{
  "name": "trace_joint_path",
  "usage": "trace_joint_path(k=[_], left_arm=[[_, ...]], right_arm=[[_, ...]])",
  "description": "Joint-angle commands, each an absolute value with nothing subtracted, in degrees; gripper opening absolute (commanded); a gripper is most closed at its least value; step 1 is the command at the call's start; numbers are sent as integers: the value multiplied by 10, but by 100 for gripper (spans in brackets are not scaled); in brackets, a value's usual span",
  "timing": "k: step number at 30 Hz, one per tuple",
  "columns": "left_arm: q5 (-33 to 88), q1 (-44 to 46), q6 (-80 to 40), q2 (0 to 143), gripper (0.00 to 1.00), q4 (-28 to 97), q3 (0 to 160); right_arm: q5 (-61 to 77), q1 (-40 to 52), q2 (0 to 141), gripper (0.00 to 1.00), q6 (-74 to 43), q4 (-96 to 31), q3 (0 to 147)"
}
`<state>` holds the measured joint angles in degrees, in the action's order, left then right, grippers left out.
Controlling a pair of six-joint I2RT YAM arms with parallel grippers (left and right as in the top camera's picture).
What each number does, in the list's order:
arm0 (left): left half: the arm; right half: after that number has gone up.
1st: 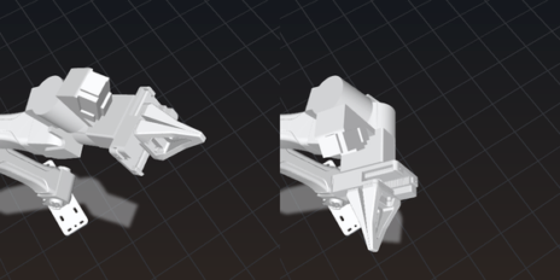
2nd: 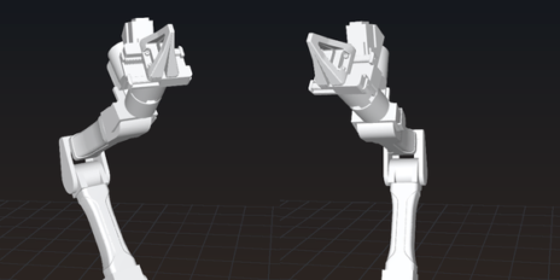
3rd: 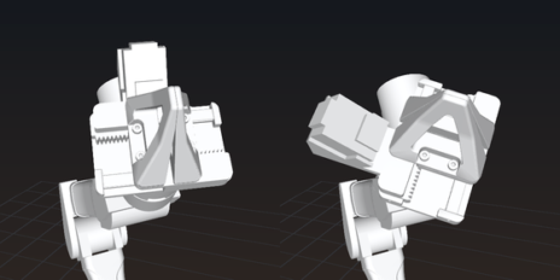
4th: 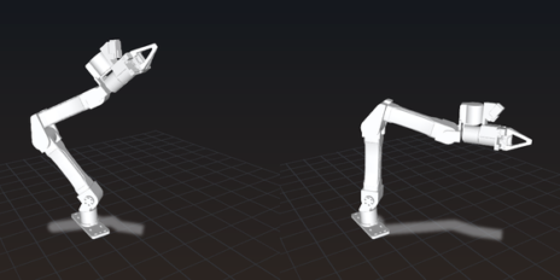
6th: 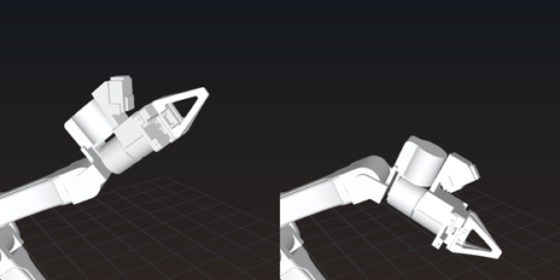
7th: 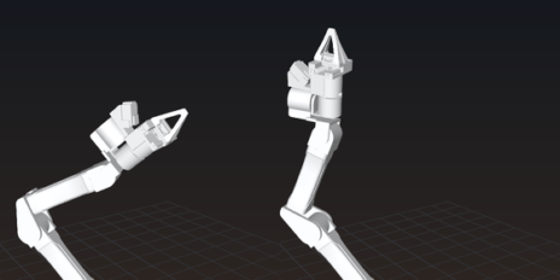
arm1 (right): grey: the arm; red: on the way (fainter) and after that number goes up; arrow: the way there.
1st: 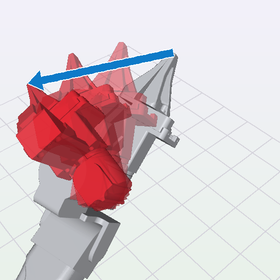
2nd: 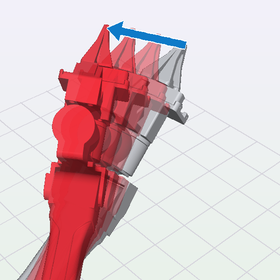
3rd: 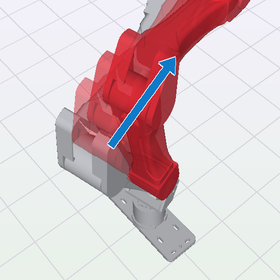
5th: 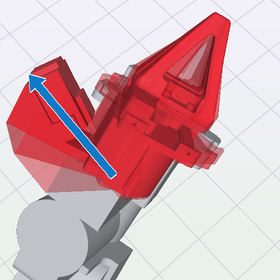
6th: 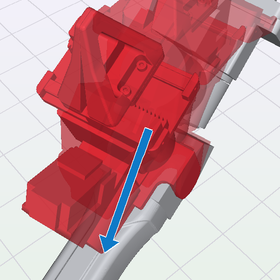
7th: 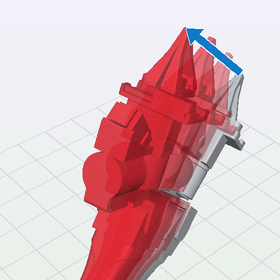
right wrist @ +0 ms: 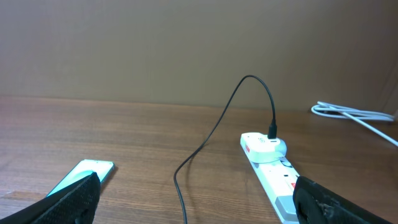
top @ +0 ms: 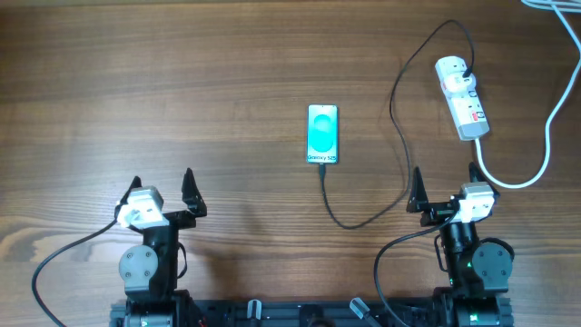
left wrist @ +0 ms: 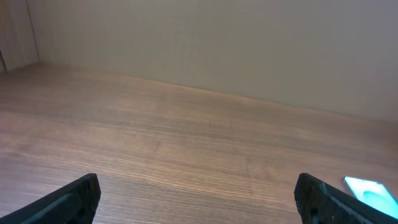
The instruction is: Plug charger to phone and switch on socket
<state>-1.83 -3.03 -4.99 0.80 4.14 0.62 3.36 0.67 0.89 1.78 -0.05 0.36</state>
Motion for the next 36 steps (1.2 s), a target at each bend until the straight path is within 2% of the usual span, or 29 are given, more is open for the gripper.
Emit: trace_joint_path(k=[1,36], left_arm=[[-4,-34,-9,2,100,44,3],[6,-33,11,3,100,44,3]], right_arm=[[30,9,3,100,15,0,3],[30,9,3,100,15,0,3]])
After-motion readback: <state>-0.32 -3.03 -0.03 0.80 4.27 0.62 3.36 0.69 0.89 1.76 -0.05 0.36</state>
